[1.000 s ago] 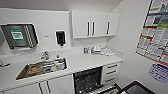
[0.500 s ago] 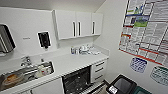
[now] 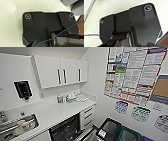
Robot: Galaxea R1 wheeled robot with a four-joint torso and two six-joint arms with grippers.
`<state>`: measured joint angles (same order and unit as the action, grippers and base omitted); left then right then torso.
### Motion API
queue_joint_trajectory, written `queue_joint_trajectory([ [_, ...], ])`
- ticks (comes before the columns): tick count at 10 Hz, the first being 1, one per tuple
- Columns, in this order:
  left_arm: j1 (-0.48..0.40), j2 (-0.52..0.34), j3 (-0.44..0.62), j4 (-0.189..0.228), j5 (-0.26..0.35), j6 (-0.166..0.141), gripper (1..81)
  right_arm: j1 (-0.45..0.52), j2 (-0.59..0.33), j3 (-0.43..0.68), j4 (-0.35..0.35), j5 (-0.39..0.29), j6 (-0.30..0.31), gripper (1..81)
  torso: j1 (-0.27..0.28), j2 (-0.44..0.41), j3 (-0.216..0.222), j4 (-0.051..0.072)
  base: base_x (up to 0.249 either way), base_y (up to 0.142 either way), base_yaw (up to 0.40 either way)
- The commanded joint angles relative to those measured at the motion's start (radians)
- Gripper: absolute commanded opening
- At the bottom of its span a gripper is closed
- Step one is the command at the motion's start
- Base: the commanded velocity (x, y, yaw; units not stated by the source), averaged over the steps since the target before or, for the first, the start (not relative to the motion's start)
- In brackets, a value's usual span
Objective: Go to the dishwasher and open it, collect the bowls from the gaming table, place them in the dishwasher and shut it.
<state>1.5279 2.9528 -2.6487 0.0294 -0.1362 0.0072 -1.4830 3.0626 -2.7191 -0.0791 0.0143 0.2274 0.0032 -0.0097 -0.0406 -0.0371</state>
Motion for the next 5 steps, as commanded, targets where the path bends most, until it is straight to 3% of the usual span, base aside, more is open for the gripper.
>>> queue_joint_trajectory([
  [1,-0.041,-0.041,0.081,0.014,0.043,0.01,81.1,0.037,-0.025,0.039,-0.031,-0.05,-0.008,81.1,0.0,0.0,0.0,0.0,0.0,0.0,-0.4],
  [4,-0.041,-0.101,0.185,0.014,0.041,0.01,81.1,0.025,-0.135,0.222,-0.05,-0.028,-0.007,81.1,0.0,0.0,0.0,0.0,0.0,0.0,-0.4],
  [5,-0.038,-0.102,0.185,0.014,0.041,0.01,81.1,0.022,-0.149,0.233,-0.047,-0.023,-0.005,81.1,0.0,0.0,0.0,0.0,0.0,0.0,-0.4],
])
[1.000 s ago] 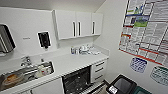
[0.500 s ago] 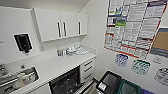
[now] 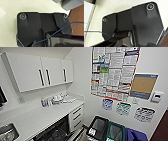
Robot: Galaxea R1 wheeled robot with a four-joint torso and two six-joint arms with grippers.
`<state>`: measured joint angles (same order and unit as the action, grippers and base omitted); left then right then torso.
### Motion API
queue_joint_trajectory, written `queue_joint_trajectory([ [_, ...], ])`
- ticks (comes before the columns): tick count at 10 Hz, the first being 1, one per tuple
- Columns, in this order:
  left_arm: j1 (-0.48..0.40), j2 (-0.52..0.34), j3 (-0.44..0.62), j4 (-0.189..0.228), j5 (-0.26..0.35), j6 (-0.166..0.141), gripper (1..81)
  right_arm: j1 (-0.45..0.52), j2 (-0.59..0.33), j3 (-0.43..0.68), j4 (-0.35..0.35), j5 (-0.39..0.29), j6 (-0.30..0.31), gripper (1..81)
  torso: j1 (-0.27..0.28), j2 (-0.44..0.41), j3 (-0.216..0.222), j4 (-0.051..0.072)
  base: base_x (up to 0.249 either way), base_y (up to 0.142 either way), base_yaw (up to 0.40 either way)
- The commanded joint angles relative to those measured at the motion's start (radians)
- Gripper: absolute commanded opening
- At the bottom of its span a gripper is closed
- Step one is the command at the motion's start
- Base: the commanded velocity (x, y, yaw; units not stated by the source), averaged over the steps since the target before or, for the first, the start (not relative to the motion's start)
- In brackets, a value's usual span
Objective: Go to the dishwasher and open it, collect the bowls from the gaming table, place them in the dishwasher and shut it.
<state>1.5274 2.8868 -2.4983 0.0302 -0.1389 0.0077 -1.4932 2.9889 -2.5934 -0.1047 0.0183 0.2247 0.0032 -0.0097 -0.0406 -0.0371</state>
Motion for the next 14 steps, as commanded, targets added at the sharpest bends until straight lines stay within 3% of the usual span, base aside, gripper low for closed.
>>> queue_joint_trajectory([
  [1,-0.037,-0.036,0.033,0.013,0.044,0.009,81.1,0.03,-0.075,0.089,-0.02,-0.026,-0.002,81.1,0.0,0.0,0.0,0.0,0.0,0.0,-0.4],
  [7,-0.037,-0.036,0.03,0.011,0.042,0.009,81.1,0.029,-0.013,-0.013,-0.027,-0.028,-0.004,81.1,0.0,0.0,0.0,0.0,0.0,0.0,-0.4],
  [14,-0.037,-0.038,0.029,0.011,0.042,0.009,81.1,0.035,-0.005,-0.022,-0.03,-0.028,-0.004,81.1,0.0,0.0,0.0,0.0,0.0,0.0,-0.4],
])
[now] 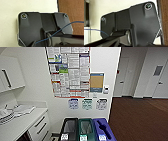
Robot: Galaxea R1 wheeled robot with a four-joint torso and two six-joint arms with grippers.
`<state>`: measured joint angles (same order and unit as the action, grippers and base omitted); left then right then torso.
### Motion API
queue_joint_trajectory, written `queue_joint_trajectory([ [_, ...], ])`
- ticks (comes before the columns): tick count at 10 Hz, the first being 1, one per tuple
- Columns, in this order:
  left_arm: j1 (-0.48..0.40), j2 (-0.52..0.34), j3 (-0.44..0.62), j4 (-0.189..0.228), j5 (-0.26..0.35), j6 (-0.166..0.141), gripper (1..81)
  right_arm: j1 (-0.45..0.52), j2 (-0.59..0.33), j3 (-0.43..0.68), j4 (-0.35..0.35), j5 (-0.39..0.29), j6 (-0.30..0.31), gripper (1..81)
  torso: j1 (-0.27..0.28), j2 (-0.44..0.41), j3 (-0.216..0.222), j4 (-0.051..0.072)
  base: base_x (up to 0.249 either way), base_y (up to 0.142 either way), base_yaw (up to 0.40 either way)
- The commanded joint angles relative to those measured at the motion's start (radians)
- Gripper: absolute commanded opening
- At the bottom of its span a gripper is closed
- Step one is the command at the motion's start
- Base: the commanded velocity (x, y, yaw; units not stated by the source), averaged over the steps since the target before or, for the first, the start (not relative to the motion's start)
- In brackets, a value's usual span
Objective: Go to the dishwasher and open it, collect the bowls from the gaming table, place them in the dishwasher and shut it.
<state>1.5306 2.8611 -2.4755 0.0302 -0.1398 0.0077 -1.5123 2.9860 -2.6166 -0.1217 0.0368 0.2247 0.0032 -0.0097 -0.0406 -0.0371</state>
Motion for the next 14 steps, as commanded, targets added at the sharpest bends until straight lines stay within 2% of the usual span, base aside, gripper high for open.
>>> queue_joint_trajectory([
  [1,-0.04,-0.012,0.006,0.011,0.043,0.009,81.1,0.054,-0.002,-0.002,-0.015,-0.047,-0.004,81.1,0.0,0.0,0.0,0.0,0.0,0.0,-0.4],
  [6,-0.04,-0.012,0.004,0.004,0.042,0.009,81.1,0.046,0.018,0.004,-0.056,-0.046,-0.004,81.1,0.0,0.0,0.0,0.0,0.0,0.0,-0.4],
  [14,-0.04,-0.028,-0.026,0.016,0.04,0.009,81.1,0.02,0.04,0.027,-0.058,-0.035,-0.002,81.1,0.0,0.0,0.0,0.0,0.0,0.0,-0.4],
])
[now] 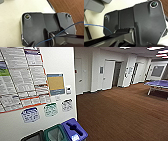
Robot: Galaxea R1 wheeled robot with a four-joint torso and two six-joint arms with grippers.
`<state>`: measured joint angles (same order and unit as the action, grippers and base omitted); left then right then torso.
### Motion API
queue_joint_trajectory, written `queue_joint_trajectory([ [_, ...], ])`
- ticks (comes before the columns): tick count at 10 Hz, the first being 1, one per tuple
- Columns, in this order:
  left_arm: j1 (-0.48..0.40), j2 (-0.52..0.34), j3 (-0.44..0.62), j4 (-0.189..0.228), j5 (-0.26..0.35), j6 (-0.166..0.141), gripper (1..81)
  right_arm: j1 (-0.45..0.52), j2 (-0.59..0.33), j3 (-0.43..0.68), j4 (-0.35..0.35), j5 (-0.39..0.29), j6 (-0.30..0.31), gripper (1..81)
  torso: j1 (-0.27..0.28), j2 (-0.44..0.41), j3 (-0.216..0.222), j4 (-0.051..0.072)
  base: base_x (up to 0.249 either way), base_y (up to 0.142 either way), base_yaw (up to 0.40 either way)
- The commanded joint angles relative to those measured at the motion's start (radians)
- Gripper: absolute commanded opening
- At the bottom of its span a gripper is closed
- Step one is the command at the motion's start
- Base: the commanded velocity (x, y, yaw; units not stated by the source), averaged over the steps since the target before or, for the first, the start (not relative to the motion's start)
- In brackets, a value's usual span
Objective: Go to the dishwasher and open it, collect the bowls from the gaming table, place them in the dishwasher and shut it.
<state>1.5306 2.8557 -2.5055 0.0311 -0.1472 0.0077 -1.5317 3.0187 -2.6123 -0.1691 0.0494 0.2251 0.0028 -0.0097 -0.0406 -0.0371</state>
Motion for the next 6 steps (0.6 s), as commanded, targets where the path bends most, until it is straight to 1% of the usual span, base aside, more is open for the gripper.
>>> queue_joint_trajectory([
  [1,-0.04,-0.028,0.004,0.013,0.046,0.009,81.1,0.035,0.005,0.025,-0.01,-0.039,-0.003,81.1,0.0,0.0,0.0,0.0,0.0,0.0,-0.4],
  [3,-0.039,-0.031,0.004,0.015,0.034,0.009,81.1,0.034,0.004,0.025,-0.001,-0.029,-0.001,81.1,0.0,0.0,0.0,0.0,0.0,0.0,-0.4],
  [6,-0.034,-0.039,0.004,0.015,0.034,0.009,81.1,0.027,0.005,0.025,-0.004,-0.028,-0.001,81.1,0.0,0.0,0.0,0.0,0.0,0.0,-0.4],
])
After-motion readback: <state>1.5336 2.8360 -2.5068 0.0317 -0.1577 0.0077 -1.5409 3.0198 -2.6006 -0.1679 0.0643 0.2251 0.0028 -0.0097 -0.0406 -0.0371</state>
